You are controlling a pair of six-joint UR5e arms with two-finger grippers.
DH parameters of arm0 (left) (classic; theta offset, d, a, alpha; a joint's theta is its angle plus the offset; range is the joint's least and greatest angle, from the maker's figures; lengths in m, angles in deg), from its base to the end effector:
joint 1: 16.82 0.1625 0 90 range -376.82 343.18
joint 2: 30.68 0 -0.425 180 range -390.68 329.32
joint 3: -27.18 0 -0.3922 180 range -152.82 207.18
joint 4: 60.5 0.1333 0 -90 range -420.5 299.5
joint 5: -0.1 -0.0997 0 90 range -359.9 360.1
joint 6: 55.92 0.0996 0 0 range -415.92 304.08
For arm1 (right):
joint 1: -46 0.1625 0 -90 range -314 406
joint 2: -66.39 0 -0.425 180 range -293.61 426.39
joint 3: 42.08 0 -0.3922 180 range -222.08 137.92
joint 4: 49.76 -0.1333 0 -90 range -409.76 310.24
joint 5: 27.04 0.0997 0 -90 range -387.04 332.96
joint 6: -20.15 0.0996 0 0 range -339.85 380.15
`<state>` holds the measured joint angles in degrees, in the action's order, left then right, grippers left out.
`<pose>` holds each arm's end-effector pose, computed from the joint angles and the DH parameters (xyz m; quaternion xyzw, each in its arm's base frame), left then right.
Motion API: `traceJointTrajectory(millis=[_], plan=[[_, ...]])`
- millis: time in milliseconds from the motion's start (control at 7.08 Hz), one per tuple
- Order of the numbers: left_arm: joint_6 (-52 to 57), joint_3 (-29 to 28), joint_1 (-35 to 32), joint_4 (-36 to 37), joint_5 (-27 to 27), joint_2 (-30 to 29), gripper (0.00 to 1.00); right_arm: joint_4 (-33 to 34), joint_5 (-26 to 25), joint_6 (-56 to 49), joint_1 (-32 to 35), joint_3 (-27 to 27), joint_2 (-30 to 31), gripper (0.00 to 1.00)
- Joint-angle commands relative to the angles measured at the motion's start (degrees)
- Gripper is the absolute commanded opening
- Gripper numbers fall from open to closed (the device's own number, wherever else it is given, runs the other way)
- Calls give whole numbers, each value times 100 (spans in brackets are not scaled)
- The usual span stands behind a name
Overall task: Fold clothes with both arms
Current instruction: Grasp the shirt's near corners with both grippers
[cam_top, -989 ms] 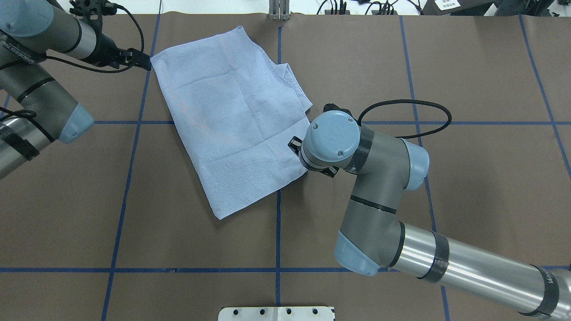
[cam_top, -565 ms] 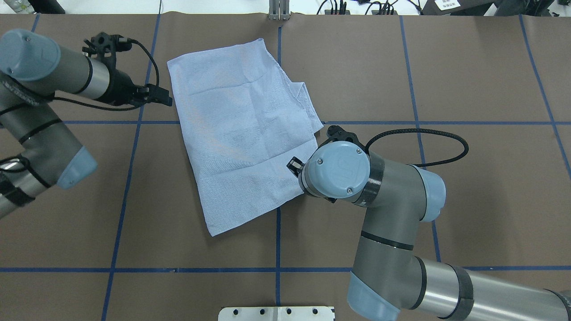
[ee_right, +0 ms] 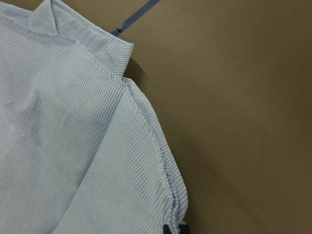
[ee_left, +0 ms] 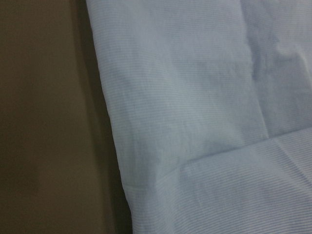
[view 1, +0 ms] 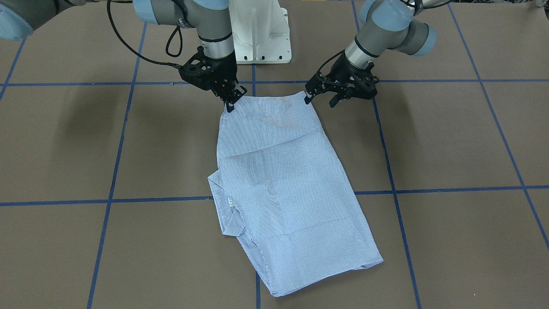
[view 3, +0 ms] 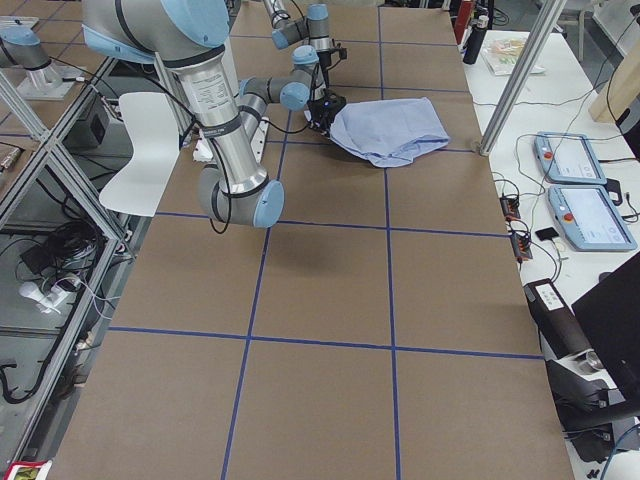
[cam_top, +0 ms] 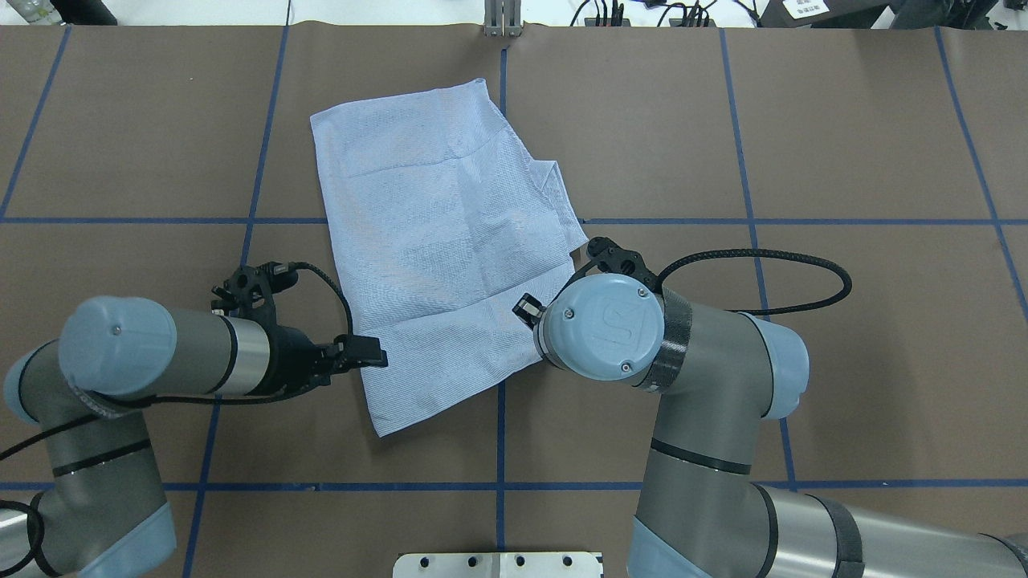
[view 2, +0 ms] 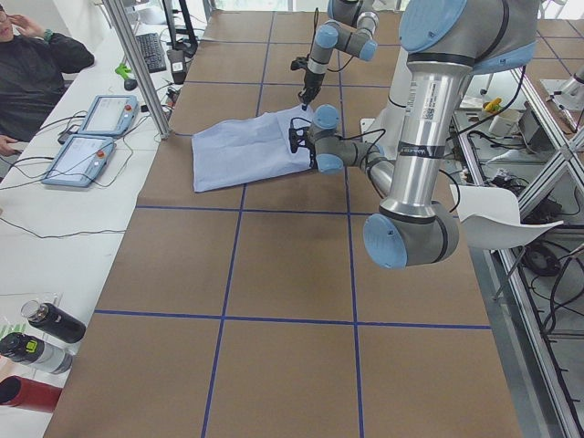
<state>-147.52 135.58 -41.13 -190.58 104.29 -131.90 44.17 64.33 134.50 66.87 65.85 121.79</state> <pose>0.4553 -0.3252 0.3255 0.0123 0.5759 -0.1138 0.8095 -0.5332 -0.3434 0.1921 -0.0234 -0.4110 0.3458 0.8432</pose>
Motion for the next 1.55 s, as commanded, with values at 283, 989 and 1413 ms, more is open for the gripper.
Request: traceJointTrajectory(millis=[283,989,1413], plan=[[-596,-195,576,0,-399,-65,82,12,-23,0,5,105,41,0],[-605,-399,647,0,-356,-276,12,12,-23,0,5,123,50,0],[-596,-250,629,0,-347,-258,0,12,-49,0,-4,132,163,0]])
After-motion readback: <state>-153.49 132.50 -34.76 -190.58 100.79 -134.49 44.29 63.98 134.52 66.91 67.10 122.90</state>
